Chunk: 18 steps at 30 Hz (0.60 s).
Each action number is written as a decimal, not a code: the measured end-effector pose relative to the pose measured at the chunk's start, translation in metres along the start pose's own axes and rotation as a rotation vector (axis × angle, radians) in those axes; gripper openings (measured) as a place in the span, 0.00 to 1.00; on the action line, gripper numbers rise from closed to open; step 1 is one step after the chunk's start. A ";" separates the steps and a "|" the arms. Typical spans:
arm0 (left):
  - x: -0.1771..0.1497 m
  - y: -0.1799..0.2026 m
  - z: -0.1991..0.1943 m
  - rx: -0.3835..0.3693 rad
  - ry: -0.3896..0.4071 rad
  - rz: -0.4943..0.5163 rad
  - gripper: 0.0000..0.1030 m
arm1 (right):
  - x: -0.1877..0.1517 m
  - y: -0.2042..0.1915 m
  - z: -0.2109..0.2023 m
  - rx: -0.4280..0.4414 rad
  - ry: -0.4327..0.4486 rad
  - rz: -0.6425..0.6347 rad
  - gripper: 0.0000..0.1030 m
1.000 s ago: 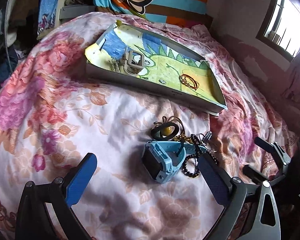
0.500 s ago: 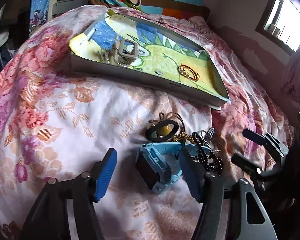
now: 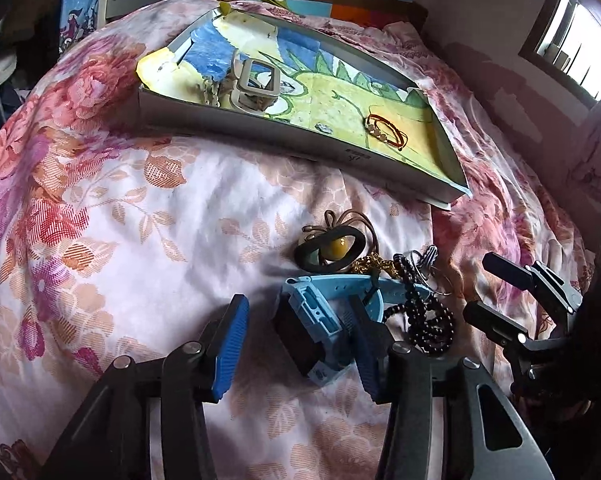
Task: Organize jewelry
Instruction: 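Grasp the blue watch with the left tool while the right tool grasps black beads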
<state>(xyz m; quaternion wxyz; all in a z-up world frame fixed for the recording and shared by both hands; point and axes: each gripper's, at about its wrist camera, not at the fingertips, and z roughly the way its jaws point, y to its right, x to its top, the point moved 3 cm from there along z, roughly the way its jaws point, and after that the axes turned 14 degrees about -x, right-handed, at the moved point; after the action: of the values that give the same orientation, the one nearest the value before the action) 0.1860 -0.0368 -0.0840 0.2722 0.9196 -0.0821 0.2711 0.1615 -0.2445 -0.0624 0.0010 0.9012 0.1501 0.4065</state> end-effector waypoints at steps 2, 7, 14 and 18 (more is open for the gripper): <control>0.001 0.000 0.000 -0.003 -0.001 0.005 0.41 | -0.001 -0.003 0.001 0.008 -0.002 -0.005 0.59; 0.001 0.004 0.001 -0.014 -0.010 0.020 0.32 | -0.002 -0.008 0.003 0.054 -0.021 -0.002 0.59; 0.001 0.006 0.005 -0.009 -0.030 0.009 0.32 | -0.005 -0.019 0.021 0.102 -0.106 0.005 0.59; 0.001 0.002 0.007 -0.019 -0.050 -0.024 0.32 | -0.005 -0.023 0.029 0.151 -0.148 0.038 0.59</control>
<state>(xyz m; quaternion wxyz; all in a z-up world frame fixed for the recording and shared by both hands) 0.1898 -0.0424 -0.0872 0.2820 0.9243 -0.0807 0.2440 0.1732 -0.2203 -0.0882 -0.0637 0.9289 0.1627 0.3265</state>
